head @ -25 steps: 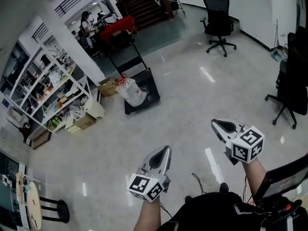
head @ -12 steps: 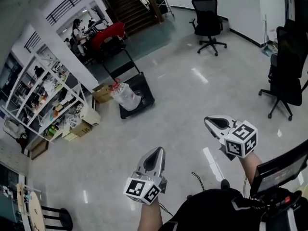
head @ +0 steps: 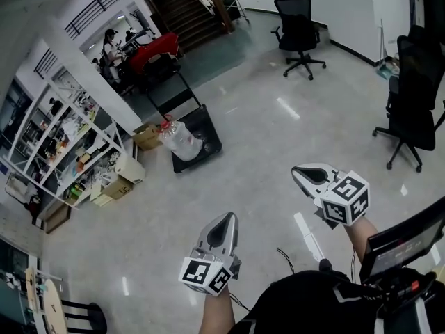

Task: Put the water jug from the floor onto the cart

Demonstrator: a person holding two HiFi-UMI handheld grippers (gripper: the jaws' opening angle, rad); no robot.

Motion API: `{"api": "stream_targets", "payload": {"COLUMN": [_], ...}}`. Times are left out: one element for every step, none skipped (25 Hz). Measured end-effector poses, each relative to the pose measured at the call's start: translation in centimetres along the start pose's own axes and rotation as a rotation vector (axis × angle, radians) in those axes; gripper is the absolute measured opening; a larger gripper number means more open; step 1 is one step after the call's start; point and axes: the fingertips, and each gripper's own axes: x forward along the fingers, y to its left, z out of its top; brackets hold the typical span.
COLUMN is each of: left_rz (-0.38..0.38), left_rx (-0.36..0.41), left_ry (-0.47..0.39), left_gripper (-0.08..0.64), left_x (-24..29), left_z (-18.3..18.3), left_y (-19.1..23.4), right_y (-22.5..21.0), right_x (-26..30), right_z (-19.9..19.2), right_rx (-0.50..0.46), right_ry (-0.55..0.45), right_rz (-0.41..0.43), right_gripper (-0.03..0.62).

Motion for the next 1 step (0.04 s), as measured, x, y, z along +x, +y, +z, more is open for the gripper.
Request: {"api": "stream_targets", "payload": {"left_rz": [0.004], "left_rx": [-0.004], "left_ry": [-0.001], "left_gripper": [0.0], "left_x": [-0.01], "left_z": [-0.02], "left_y": [-0.03], "right_y": [-0.05], "right_x": [0.01], "right_z": [0.01], "right_rx": [-0.003], "right_ry": [0.0], "right_rz": [0.0], "right_gripper": [0.002]}}
